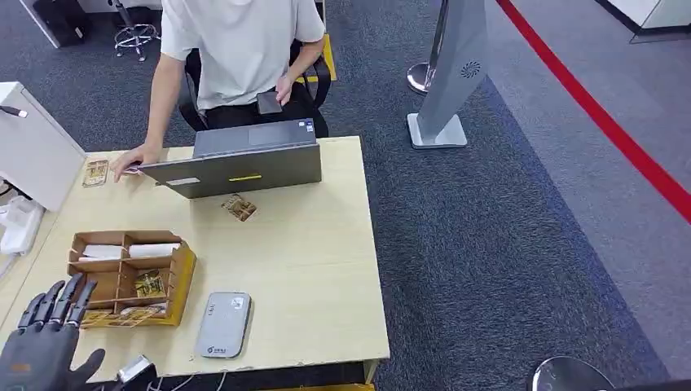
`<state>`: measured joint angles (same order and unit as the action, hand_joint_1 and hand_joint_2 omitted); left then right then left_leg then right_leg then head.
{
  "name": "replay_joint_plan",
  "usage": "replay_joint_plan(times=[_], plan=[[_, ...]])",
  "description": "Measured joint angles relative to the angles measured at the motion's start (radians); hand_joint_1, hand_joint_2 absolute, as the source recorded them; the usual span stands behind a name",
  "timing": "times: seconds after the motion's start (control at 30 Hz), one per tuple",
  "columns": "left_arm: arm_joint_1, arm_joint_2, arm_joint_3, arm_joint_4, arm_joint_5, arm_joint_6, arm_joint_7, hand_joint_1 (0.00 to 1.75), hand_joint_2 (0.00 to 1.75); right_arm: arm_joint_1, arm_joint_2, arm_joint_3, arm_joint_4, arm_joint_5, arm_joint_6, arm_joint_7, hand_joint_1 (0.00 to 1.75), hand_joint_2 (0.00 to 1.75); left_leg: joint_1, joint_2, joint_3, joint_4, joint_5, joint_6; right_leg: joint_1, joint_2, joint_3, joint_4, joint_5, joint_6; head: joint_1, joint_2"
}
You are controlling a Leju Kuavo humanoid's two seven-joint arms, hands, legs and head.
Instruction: Pass the card to the sensor for recognition and then transmit it.
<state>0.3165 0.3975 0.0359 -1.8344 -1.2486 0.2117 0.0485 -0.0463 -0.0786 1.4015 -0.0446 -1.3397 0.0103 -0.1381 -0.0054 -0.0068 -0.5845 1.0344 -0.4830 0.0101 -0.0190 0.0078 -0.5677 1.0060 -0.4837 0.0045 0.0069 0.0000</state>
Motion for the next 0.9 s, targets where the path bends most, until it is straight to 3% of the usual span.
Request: replay_joint_plan(times=[0.7,0.9], plan=[[-0.077,-0.028,-0.003,0.138,-0.014,-0.011,0.001,0.0,1.75,-0.004,0.0,0.02,0.0,0.016,-0.003,0.009,0.0,1.75,0.0,0.0,0.0,0.0,0.0,0.0,0.0,0.0,0.0,0.0,0.0,0.0,0.0,0.0],[-0.137,-0.047,-0.033,0.216,-0.096,0.068,0.022,0.0,1.75,-0.008,0.0,0.026,-0.006,0.028,-0.009,0.006,0.0,1.75,0.0,0.0,0.0,0.0,0.0,0.0,0.0,0.0,0.0,0.0,0.001,0.0,0.0,0.0]])
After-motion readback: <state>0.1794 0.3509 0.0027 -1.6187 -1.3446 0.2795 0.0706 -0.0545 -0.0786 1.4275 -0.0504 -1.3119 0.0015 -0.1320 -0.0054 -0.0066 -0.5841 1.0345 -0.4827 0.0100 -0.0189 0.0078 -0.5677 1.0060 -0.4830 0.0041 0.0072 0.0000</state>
